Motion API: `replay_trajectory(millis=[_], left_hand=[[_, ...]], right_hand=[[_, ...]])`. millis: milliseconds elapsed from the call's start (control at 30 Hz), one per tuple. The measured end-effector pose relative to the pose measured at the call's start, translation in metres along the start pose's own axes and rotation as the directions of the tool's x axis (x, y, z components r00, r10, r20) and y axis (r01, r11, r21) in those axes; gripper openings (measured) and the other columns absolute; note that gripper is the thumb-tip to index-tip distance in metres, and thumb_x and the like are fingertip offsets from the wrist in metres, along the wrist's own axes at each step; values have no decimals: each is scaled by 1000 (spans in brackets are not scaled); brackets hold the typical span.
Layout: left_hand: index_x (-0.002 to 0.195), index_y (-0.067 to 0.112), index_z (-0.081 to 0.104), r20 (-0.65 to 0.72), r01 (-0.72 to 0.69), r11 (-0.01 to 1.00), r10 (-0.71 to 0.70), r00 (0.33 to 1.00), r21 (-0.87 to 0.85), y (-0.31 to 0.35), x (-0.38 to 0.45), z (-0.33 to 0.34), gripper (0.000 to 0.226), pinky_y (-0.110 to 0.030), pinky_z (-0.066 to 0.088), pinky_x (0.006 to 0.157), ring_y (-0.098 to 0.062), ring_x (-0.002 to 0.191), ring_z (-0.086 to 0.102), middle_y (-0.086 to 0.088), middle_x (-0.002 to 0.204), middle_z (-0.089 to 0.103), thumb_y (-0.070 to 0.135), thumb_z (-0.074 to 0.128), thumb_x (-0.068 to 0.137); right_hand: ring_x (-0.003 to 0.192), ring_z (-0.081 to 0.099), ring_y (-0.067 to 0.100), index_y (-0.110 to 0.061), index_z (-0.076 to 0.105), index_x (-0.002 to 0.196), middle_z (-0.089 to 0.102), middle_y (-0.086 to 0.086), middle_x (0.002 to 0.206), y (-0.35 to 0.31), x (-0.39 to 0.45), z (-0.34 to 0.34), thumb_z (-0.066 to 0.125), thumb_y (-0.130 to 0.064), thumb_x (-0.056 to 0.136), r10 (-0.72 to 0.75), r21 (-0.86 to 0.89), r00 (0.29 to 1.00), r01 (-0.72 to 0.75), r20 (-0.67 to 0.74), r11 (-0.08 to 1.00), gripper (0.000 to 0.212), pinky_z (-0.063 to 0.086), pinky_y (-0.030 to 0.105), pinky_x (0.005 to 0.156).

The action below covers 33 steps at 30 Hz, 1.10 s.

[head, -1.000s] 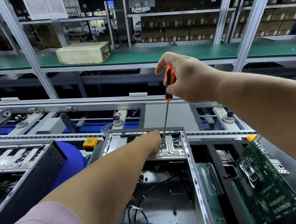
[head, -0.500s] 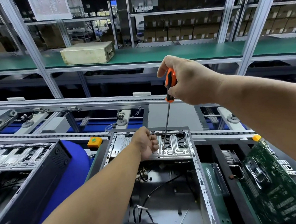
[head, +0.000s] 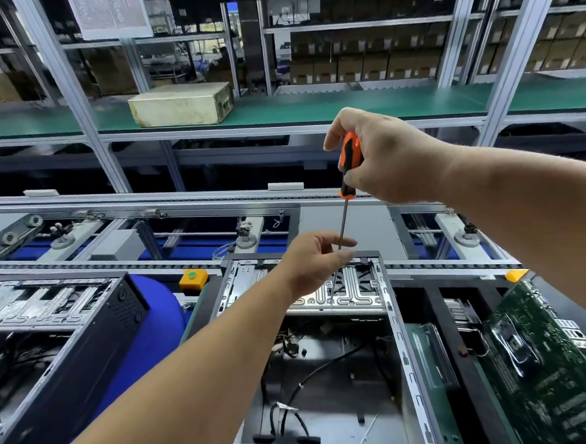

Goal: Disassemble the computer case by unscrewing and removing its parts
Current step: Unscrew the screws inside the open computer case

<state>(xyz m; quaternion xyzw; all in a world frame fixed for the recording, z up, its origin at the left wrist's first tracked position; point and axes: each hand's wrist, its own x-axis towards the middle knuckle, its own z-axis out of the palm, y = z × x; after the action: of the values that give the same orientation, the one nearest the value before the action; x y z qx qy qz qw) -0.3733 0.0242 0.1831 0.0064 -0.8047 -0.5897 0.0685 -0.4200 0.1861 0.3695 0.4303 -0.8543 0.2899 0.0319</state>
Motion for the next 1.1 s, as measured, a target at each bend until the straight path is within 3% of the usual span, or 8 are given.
replay_trajectory(millis=[100,300,467,533,633,767,933,1100], left_hand=[[102,29,78,-70,-44,992,52,996,116,4,1,0,11,-52,59,95,-34,95,71,-15,99,77,25,68,102],[97,28,75,-44,-53,958,68,997,281,7,-3,-4,19,-61,57,85,-43,86,68,-28,98,72,31,60,107],[122,25,68,-74,-100,982,113,991,158,31,-7,-9,28,-31,44,57,-12,58,43,14,59,48,40,71,99],[126,19,66,-124,-155,986,161,979,58,53,-6,-15,34,-28,40,66,-13,68,45,9,69,54,38,71,99],[115,10,72,-150,-224,974,228,962,41,84,1,-22,21,-36,36,79,-17,85,46,-8,88,61,27,65,104],[84,22,71,-165,-172,960,210,964,221,101,9,-26,25,-17,35,50,-1,50,40,18,55,56,19,60,107],[106,15,78,-239,-132,941,212,948,312,100,10,-20,18,-40,56,87,-28,89,69,-3,93,79,24,64,104],[101,20,79,-287,-131,932,235,929,339,97,12,-16,15,-41,55,82,-24,86,68,1,88,78,26,65,102]], right_hand=[[85,60,15,-38,53,115,60,-6,96,-4,-1,2,64,-6,86,-8,-22,1000,8,5,1000,44,61,40,71],[79,56,16,-27,49,112,58,-2,94,-9,2,4,68,-19,89,-59,-194,998,61,15,979,31,53,38,65],[69,48,19,-19,48,98,49,0,80,-18,13,-2,64,-53,91,-32,-557,999,20,-11,830,38,37,36,58],[68,48,19,-21,51,90,48,-2,76,-23,19,-3,53,-63,94,-25,-599,1000,12,-14,801,43,35,35,58],[77,51,27,-24,47,80,46,-3,74,-27,26,-3,39,-63,100,12,-599,1000,-20,-17,800,45,31,34,57],[84,52,29,-21,53,96,49,-1,81,-24,31,-1,43,-52,103,19,-555,1000,-15,2,832,33,34,35,63],[86,53,29,-22,54,106,48,-2,84,-19,33,1,47,-50,102,47,-455,998,-28,30,890,29,37,37,69],[92,54,27,-24,56,107,55,0,96,-19,34,-5,50,-50,102,48,-427,995,-6,86,904,27,40,38,74]])
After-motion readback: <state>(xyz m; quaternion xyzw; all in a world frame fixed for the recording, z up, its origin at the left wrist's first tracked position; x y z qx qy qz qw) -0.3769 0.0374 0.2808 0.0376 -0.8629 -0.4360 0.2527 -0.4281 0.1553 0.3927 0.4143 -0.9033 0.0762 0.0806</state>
